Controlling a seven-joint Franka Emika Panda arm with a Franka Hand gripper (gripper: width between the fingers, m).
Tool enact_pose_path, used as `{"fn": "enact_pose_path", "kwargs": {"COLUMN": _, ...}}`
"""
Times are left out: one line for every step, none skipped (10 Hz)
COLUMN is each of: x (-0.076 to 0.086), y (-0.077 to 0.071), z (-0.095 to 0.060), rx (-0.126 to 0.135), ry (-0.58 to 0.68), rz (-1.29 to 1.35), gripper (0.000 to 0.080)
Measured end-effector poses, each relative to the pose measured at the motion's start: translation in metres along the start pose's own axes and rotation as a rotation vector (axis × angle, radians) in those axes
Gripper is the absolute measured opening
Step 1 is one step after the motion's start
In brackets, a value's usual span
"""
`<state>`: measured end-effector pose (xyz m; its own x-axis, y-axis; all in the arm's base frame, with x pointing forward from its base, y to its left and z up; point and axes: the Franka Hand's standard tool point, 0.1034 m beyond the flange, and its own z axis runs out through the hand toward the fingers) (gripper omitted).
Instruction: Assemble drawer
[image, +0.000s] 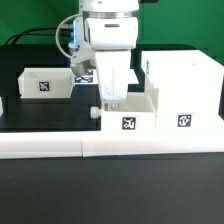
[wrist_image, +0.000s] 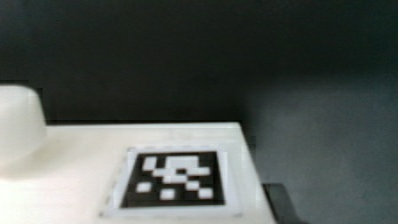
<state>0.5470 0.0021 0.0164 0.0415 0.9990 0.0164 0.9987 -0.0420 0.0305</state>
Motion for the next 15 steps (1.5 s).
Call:
{"fn": "enact_pose_path", "kwargs": {"x": -0.0003, "y": -0.001, "z": 0.0008, "rx": 0.004, "ry": -0.001, "rz": -0.005, "gripper": 0.0044}}
{"fn": "enact_pose_path", "kwargs": {"x": -0.0014, "y": -0.0014, "z": 0.0012, "rx": 0.006, "ry": -0.002, "rz": -0.002, "gripper": 0.0044}}
{"fn": "enact_pose_path", "kwargs": {"x": -0.0018, "y": -0.0014, "z": 0.0012, "rx": 0.006, "ry": -0.002, "rz": -0.001, "gripper": 0.0044}}
{"fn": "enact_pose_path", "kwargs": {"x": -0.002, "y": -0.0014, "z": 0.0012, "rx": 0.006, "ry": -0.002, "rz": -0.001, "gripper": 0.0044}}
{"fn": "enact_pose_path", "kwargs": {"x": -0.002, "y": -0.0013, "z": 0.0012, "rx": 0.006, "ry": -0.002, "rz": -0.001, "gripper": 0.0044}}
{"fn": "enact_pose_path", "kwargs": {"x": -0.0015, "y": -0.0014, "z": 0.0012, "rx": 0.006, "ry": -0.002, "rz": -0.001, "gripper": 0.0044}}
{"fn": "enact_pose_path", "kwargs": {"x": 0.0003, "y": -0.0017, "z": 0.0013, "rx": 0.007, "ry": -0.001, "rz": 0.001, "gripper": 0.0044}}
{"fn": "enact_pose_path", "kwargs": {"x": 0.0015, "y": -0.0018, "z": 0.0013, "rx": 0.007, "ry": -0.001, "rz": 0.002, "gripper": 0.0044}}
{"fn": "enact_pose_path", "kwargs": {"x": 0.0014, "y": -0.0018, "z": 0.0014, "rx": 0.005, "ry": -0.001, "rz": 0.003, "gripper": 0.0044}}
{"fn": "enact_pose_path", "kwargs": {"x": 0.0011, "y": -0.0018, "z": 0.0015, "rx": 0.005, "ry": -0.001, "rz": 0.003, "gripper": 0.0044}}
{"fn": "enact_pose_path", "kwargs": {"x": 0.001, "y": -0.0018, "z": 0.0015, "rx": 0.005, "ry": -0.001, "rz": 0.003, "gripper": 0.0044}}
{"fn": "enact_pose_path", "kwargs": {"x": 0.0011, "y": -0.0024, "z": 0.002, "rx": 0.005, "ry": -0.001, "rz": -0.004, "gripper": 0.0044}}
{"fn": "enact_pose_path", "kwargs": {"x": 0.0014, "y": -0.0036, "z": 0.0034, "rx": 0.006, "ry": 0.0, "rz": -0.016, "gripper": 0.0044}}
{"fn": "enact_pose_path", "kwargs": {"x": 0.0046, "y": -0.003, "z": 0.0031, "rx": 0.009, "ry": -0.002, "rz": -0.027, "gripper": 0.0044}}
{"fn": "enact_pose_path", "kwargs": {"x": 0.008, "y": -0.0021, "z": 0.0031, "rx": 0.02, "ry": -0.007, "rz": -0.049, "gripper": 0.0044}}
